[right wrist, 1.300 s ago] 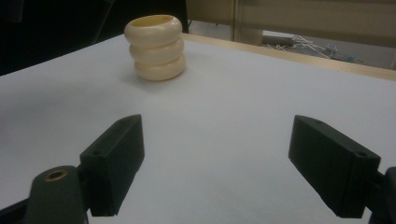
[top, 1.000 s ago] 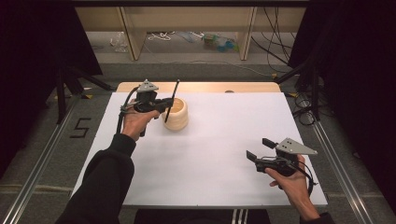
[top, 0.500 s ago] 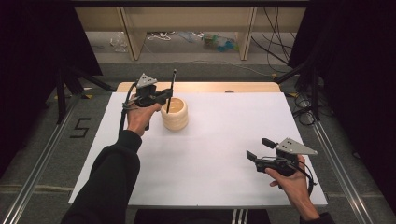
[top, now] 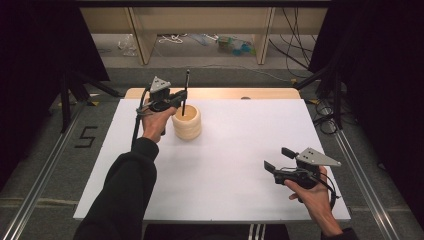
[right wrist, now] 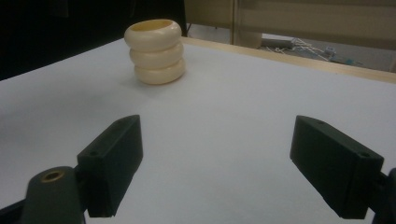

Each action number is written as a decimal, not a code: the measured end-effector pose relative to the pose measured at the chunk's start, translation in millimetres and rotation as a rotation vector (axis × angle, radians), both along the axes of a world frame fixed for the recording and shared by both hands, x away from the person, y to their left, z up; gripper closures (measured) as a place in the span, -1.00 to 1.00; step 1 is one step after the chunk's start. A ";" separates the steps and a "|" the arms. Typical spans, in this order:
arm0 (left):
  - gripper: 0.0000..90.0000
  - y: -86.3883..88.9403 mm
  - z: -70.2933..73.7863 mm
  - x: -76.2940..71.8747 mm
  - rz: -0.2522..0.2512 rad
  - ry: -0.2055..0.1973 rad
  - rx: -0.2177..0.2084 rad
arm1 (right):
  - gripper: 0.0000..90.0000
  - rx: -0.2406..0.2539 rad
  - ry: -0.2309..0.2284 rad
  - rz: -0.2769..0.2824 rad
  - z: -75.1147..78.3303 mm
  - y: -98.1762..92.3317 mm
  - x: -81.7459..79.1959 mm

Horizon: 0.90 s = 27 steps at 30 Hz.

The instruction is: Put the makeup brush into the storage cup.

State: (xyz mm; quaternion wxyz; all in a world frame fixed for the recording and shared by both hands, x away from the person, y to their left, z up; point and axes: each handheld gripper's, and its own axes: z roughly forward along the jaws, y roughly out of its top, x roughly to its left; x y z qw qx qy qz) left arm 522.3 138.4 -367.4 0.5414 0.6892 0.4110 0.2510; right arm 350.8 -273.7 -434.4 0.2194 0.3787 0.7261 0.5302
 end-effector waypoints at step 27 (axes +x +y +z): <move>0.86 -1.2 -22.5 12.9 0.068 0.013 -0.026 | -0.61 -0.007 0.000 0.000 0.1 0.0 -0.4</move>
